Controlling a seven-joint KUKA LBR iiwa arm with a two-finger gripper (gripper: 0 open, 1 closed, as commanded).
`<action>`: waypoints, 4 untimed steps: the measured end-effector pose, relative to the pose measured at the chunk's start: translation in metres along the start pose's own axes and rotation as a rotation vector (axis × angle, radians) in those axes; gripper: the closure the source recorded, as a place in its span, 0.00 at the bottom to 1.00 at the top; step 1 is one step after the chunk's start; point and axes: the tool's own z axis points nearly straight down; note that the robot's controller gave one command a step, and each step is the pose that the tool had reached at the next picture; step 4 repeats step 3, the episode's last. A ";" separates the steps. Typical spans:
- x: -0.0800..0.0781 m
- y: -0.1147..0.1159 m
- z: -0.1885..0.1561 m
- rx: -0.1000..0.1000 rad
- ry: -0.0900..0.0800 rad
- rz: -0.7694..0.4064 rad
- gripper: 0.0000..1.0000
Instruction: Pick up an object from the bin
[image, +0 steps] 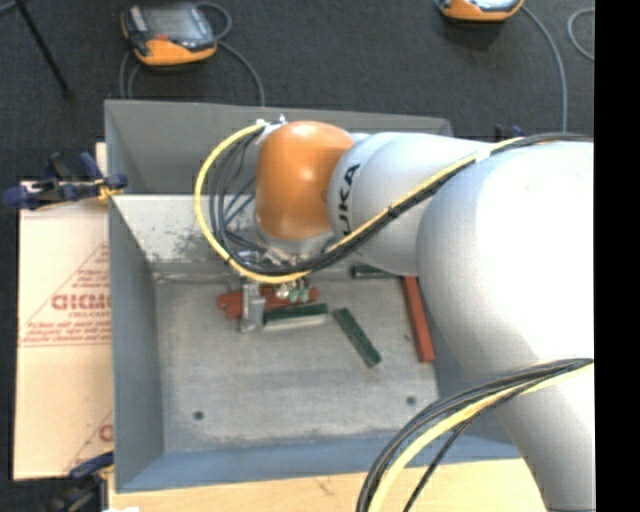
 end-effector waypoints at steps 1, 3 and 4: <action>0.027 -0.014 -0.107 0.000 0.000 0.025 1.00; 0.008 0.005 -0.149 0.002 0.003 0.003 1.00; 0.008 0.005 -0.149 0.002 0.003 0.003 1.00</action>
Offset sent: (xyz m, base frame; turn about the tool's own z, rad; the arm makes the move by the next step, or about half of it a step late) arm 0.0000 0.0000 0.0000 0.0000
